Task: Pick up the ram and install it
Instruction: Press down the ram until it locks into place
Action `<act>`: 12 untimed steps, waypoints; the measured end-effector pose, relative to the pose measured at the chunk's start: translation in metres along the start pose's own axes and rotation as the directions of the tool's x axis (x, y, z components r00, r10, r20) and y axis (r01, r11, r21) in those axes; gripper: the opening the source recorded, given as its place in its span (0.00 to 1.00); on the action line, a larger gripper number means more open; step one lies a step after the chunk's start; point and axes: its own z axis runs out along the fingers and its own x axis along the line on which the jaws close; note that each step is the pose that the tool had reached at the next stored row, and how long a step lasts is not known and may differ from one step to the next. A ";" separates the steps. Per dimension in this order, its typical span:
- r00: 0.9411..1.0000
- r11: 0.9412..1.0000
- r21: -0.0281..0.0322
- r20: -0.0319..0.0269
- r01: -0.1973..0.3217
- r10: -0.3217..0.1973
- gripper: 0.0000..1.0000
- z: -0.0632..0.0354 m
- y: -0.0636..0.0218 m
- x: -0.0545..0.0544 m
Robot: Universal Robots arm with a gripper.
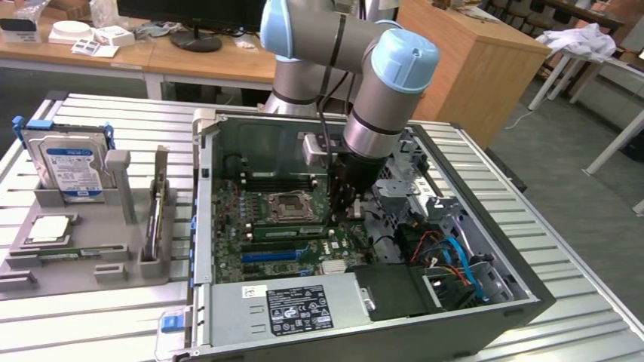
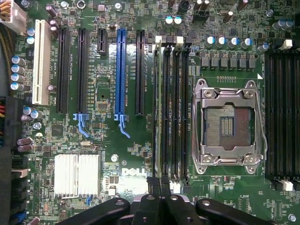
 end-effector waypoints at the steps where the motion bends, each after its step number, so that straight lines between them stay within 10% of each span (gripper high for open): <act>1: 1.000 1.000 0.000 0.000 0.000 0.000 0.11 0.0005 0.0000 0.000; 12: 1.000 1.000 0.000 0.000 0.000 0.000 0.11 0.0025 -0.0001 0.000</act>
